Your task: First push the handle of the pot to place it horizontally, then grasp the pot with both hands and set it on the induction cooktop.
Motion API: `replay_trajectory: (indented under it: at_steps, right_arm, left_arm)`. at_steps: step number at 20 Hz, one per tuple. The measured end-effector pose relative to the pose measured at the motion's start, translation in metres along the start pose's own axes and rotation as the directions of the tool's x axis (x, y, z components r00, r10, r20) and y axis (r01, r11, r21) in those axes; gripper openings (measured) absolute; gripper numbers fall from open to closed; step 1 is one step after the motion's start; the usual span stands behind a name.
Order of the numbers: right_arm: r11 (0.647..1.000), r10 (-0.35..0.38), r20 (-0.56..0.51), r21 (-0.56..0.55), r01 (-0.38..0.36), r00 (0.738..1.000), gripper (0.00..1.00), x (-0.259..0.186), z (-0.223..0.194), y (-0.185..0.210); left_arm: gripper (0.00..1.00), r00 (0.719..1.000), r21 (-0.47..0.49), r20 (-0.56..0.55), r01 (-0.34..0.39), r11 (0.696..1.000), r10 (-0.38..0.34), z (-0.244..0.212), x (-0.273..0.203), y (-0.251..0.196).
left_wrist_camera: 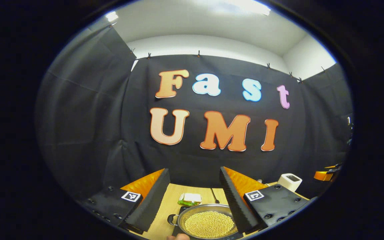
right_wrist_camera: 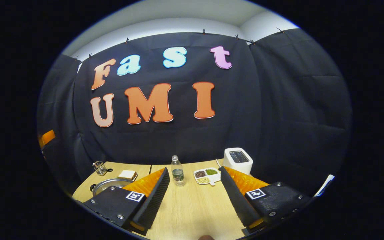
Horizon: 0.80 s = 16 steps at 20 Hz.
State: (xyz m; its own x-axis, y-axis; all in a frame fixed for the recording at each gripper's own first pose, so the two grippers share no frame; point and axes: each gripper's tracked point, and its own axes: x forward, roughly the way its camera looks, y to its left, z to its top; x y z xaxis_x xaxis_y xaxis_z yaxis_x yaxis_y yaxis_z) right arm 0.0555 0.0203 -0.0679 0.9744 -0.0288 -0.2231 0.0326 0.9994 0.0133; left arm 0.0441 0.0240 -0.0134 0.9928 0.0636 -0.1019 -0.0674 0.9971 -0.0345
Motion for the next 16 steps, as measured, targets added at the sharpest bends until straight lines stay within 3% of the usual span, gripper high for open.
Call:
replay_trajectory:
  at_steps: [2,8,9,16]
  right_arm:
    - [0.999,-0.023,0.042,-0.029,0.024,0.999,1.00,-0.011,0.014,-0.018]
    - [0.997,-0.035,0.121,-0.059,0.042,0.992,0.96,-0.048,0.044,-0.046]
    - [0.997,-0.040,0.136,-0.062,0.049,0.990,0.95,-0.051,0.047,-0.049]
    - [0.997,-0.040,0.150,-0.060,0.049,0.988,0.95,-0.067,0.046,-0.052]
  left_arm:
    - [0.96,0.999,0.000,0.040,-0.011,1.000,0.011,0.020,-0.022,0.004]
    - [0.99,0.995,-0.027,0.099,0.004,1.000,-0.001,0.046,-0.052,0.000]
    - [0.96,0.994,-0.021,0.109,-0.001,1.000,0.003,0.049,-0.055,0.000]
    - [0.99,0.995,-0.024,0.099,0.024,0.999,-0.022,0.048,-0.063,-0.015]
